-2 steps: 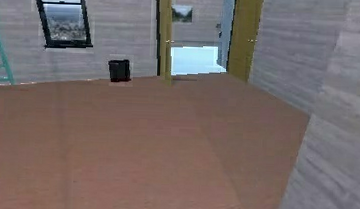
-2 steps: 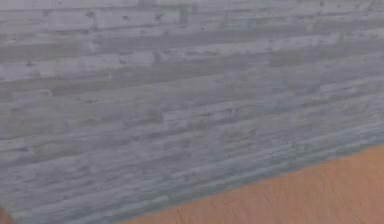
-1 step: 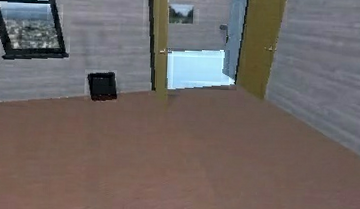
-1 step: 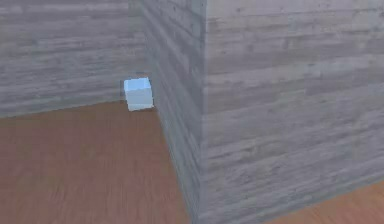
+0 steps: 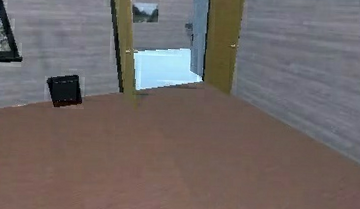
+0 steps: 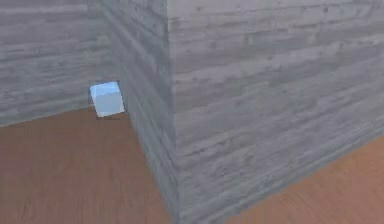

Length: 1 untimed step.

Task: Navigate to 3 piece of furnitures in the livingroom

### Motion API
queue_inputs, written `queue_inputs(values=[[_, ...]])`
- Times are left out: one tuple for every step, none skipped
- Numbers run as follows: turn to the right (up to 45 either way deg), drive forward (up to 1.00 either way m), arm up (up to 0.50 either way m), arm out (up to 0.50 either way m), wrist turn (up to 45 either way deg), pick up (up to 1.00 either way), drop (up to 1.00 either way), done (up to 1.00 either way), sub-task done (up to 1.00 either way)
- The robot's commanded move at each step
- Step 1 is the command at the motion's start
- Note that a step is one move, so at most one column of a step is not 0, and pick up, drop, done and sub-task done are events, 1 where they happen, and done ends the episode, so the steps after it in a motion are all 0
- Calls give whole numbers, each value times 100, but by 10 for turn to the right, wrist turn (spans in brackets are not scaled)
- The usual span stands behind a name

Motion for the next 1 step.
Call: queue_inputs(values=[[0, 100, 0, 0, 0, 0, 0, 0, 0]])
